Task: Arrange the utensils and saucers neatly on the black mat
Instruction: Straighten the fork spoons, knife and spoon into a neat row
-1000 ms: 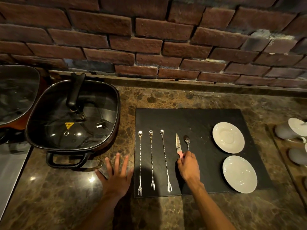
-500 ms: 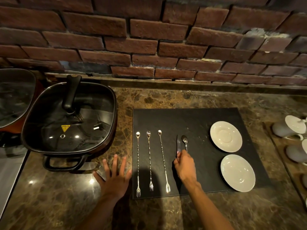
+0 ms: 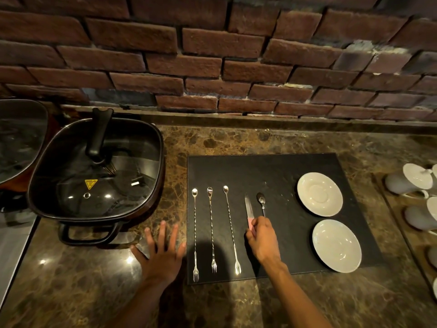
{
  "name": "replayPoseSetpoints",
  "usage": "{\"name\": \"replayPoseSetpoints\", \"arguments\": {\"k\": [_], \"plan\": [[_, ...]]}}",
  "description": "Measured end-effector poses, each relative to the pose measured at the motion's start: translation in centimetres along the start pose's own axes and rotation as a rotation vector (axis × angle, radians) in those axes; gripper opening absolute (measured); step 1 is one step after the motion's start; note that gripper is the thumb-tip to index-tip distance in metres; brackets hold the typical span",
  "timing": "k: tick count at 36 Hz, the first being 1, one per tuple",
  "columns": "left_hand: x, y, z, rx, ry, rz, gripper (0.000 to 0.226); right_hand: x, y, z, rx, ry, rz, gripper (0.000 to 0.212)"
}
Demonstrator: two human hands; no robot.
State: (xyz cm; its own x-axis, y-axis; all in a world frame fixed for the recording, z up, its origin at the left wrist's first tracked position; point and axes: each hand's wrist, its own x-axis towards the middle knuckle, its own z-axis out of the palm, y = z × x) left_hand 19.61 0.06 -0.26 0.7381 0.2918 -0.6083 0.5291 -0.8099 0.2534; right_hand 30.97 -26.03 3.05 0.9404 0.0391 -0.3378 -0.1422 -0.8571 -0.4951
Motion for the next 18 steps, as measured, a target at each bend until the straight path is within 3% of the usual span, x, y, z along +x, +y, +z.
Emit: {"name": "replayPoseSetpoints", "arguments": {"k": [8, 18], "plan": [[0.21, -0.39, 0.28, 0.004, -0.001, 0.005, 0.061, 0.35, -0.33, 0.43, 0.008, 0.002, 0.002, 0.023], [0.42, -0.55, 0.42, 0.018, 0.003, 0.007, 0.06, 0.48, -0.05, -0.05, -0.009, -0.012, -0.007, 0.017]]}}
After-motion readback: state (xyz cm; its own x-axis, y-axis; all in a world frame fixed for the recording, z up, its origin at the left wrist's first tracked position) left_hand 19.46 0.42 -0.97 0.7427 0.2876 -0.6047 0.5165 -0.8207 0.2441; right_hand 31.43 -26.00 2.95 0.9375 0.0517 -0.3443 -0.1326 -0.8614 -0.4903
